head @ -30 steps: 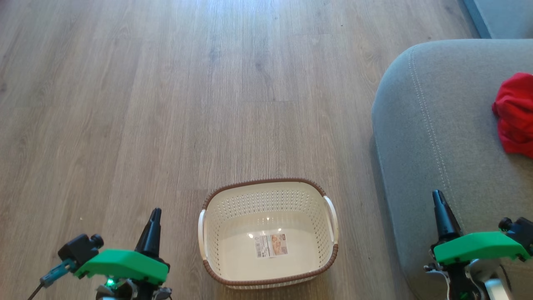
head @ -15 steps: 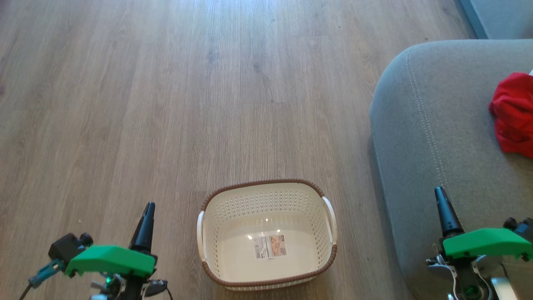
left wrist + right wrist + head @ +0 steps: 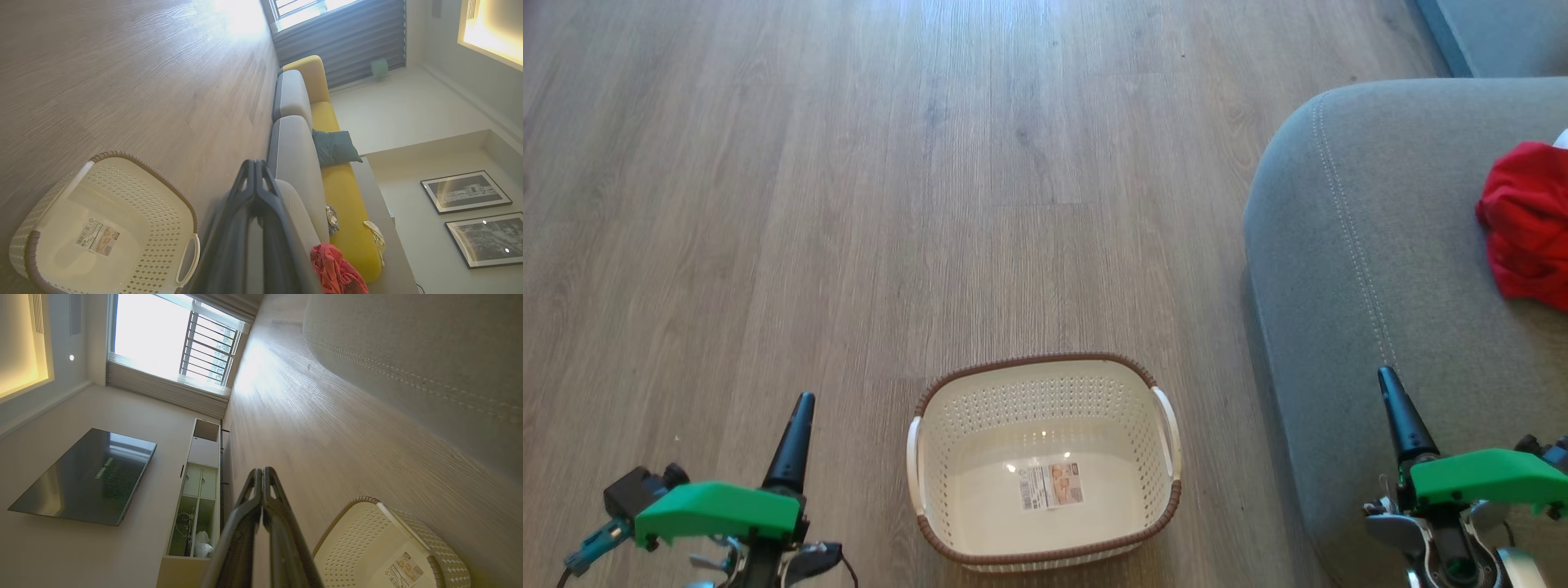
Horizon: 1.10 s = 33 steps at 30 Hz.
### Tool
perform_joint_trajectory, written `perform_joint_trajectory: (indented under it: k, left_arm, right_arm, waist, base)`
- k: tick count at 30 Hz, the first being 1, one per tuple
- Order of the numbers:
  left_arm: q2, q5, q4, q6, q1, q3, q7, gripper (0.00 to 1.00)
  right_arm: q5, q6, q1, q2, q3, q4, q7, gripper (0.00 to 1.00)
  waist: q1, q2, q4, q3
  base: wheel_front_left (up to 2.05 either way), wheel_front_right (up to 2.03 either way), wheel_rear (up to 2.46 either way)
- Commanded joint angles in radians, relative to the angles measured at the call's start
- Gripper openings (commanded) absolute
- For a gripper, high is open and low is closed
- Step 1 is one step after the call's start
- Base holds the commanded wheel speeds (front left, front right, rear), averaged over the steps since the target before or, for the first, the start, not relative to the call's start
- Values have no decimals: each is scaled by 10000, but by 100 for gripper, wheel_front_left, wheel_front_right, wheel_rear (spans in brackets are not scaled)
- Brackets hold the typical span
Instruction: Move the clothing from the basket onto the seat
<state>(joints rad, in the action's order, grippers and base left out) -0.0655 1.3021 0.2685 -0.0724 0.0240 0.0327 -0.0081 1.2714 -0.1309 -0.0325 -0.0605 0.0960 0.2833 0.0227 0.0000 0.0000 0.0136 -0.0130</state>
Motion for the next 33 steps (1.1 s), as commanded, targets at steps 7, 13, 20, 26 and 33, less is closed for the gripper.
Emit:
perform_joint_trajectory:
  k: [7, 13, 20, 26, 33]
  left_arm:
    - [-125, 930, -278, -216, 650, -498, 274, 0]
    - [-120, 1720, -269, -335, 702, -694, 484, 0]
    - [-114, 2512, -260, -454, 754, -892, 697, 0]
    - [-107, 3190, -251, -557, 799, -1063, 880, 0]
    - [-92, 3347, -248, -583, 812, -1126, 942, 0]
  right_arm:
    - [936, 1, -625, 35, -34, -371, 276, 0]
    - [1724, 1, -667, 56, 37, -376, 481, 0]
    - [2515, 1, -709, 76, 108, -381, 688, 0]
    - [3193, 2, -746, 94, 169, -385, 865, 0]
    - [3366, 2, -755, 99, 185, -386, 910, 0]
  waist:
    - [0, 0, -33, 24]
    - [0, 0, -66, 48]
    - [0, 0, -100, 73]
    - [0, 0, -129, 93]
    - [0, 0, -136, 99]
  base:
    - [0, 0, 0]
    - [0, 0, 0]
    - [0, 0, 0]
    - [0, 0, 0]
    - [0, 0, 0]
